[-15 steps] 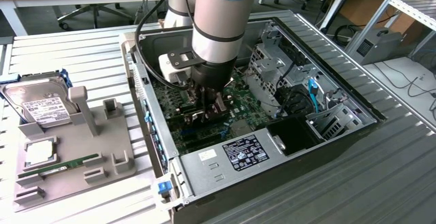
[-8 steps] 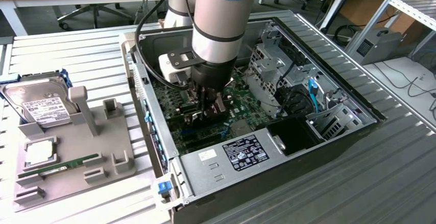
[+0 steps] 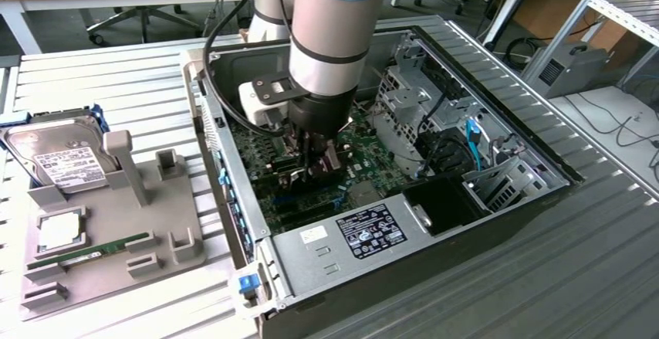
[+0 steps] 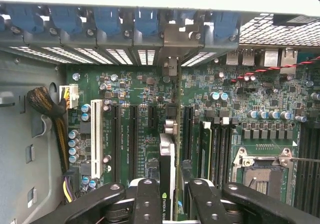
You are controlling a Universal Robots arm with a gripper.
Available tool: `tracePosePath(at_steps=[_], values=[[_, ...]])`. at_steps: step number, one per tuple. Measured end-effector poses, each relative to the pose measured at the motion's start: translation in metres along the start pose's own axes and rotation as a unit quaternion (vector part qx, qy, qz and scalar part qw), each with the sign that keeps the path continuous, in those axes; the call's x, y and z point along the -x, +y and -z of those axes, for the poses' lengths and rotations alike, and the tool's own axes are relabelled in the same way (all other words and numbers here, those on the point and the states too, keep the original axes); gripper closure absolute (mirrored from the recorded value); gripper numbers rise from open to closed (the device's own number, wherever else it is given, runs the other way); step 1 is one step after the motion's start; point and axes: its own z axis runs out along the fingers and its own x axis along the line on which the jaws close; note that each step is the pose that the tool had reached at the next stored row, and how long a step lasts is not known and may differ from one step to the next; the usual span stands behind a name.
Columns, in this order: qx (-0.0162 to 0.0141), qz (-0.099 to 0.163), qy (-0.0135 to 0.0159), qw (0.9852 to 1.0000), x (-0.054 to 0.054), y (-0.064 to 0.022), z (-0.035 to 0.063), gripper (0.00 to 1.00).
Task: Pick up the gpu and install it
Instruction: 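Insert the gpu into the slot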
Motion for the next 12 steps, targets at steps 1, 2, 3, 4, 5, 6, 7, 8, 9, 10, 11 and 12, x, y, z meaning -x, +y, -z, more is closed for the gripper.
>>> tracePosePath(at_steps=[1, 2, 3, 4, 5, 6, 7, 8, 9, 10, 11, 12], values=[[-0.0001, 0.0, -0.0001, 1.0, 0.0, 0.0001, 0.0, 0.73], [-0.0001, 0.0, -0.0001, 1.0, 0.0, 0.0002, 0.0, 0.73], [-0.0001, 0.0, -0.0001, 1.0, 0.0, 0.0003, 0.0, 0.73], [-0.0001, 0.0, -0.0001, 1.0, 0.0, 0.0004, 0.0, 0.73], [-0.0003, 0.0, -0.0001, 1.0, -0.0006, 0.0012, -0.0002, 0.73], [-0.0004, 0.001, 0.0, 1.0, -0.0011, 0.002, -0.0003, 0.73], [-0.0005, 0.001, -0.0001, 1.0, -0.0012, 0.0024, -0.0004, 0.73], [-0.0004, 0.001, 0.0, 1.0, -0.0013, 0.0026, -0.0011, 0.73], [-0.0006, 0.001, -0.0003, 1.0, -0.0012, 0.0035, -0.0015, 0.73], [-0.0005, 0.001, -0.0003, 1.0, -0.0012, 0.0054, -0.0015, 0.73], [-0.0004, 0.001, -0.0002, 1.0, -0.0013, 0.0057, -0.0026, 0.73], [-0.0005, 0.001, -0.0003, 1.0, -0.0014, 0.0057, -0.0036, 0.73]])
